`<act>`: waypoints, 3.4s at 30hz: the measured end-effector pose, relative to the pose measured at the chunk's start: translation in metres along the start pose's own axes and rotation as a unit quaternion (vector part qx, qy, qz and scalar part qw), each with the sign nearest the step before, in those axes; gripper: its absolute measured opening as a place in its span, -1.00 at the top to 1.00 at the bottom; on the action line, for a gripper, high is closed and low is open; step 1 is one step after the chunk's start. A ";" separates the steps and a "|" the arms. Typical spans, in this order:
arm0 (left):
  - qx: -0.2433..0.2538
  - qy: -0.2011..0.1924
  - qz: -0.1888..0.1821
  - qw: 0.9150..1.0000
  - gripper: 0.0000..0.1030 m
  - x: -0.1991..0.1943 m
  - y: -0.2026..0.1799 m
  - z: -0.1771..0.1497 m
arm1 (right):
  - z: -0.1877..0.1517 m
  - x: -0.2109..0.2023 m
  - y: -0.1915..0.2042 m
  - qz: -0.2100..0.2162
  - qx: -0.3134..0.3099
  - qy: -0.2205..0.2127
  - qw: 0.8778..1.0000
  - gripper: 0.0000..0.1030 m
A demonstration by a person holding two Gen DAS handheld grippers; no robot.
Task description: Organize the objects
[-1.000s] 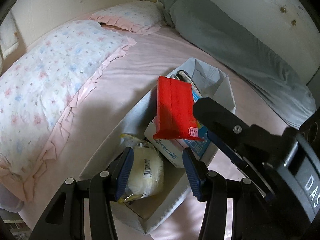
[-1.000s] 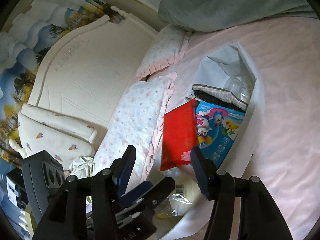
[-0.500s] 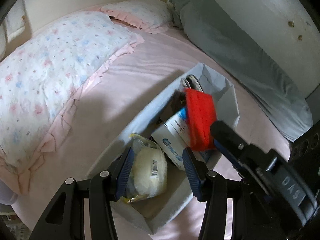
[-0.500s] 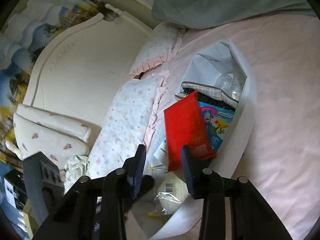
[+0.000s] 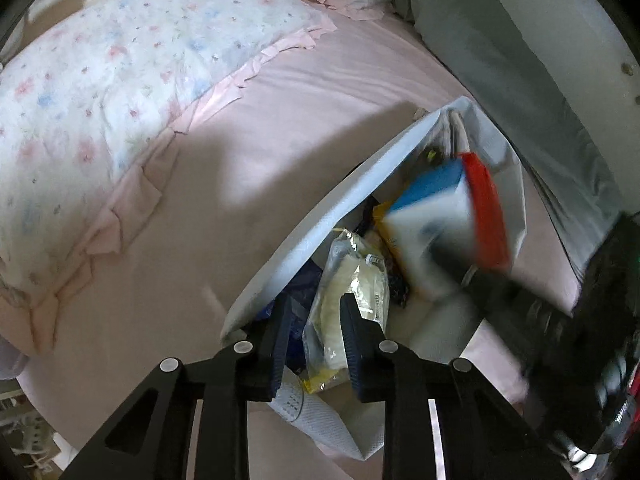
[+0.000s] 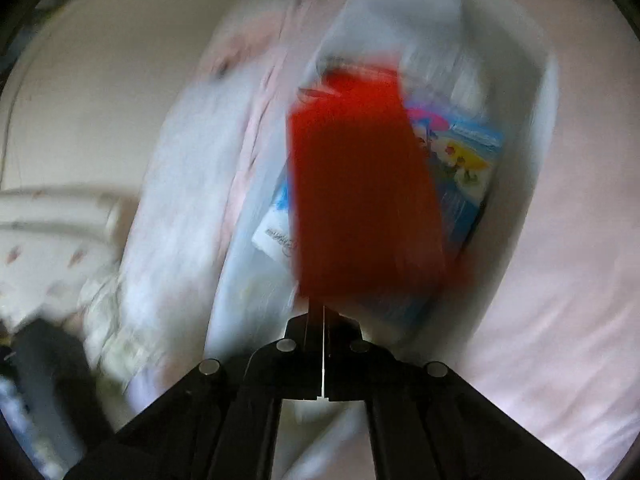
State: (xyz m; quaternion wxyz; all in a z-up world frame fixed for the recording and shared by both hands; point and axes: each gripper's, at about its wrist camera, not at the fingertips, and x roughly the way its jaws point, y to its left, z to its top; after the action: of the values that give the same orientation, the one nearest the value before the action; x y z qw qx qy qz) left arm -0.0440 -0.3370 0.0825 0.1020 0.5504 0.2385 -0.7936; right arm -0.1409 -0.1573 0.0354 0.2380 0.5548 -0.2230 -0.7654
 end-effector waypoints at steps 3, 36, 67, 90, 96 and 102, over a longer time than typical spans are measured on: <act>0.007 -0.008 0.011 1.000 0.55 -0.003 -0.003 0.001 | -0.005 -0.019 0.021 -0.022 -0.096 -0.090 0.991 0.92; 0.125 -0.081 -0.011 0.989 0.49 -0.027 -0.067 -0.022 | -0.032 -0.090 0.025 -0.026 -0.120 -0.153 0.981 0.40; 0.133 -0.096 0.038 0.986 0.48 -0.032 -0.066 -0.032 | -0.029 -0.076 0.015 -0.059 -0.099 -0.099 0.988 0.35; 0.136 -0.106 0.057 0.983 0.48 -0.035 -0.064 -0.030 | -0.031 -0.074 0.016 -0.054 -0.094 -0.094 0.990 0.35; 0.137 -0.106 0.060 0.983 0.48 -0.035 -0.063 -0.029 | -0.031 -0.074 0.016 -0.054 -0.094 -0.094 0.990 0.35; 0.134 -0.102 0.067 0.983 0.48 -0.033 -0.063 -0.029 | -0.031 -0.072 0.016 -0.058 -0.094 -0.093 0.990 0.35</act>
State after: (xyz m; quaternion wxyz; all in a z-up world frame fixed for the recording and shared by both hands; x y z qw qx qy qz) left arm -0.0345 -0.2719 0.1218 0.1038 0.4897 0.0811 -0.8619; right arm -0.0900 -0.1283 0.0901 0.2226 0.4681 -0.1391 -0.8438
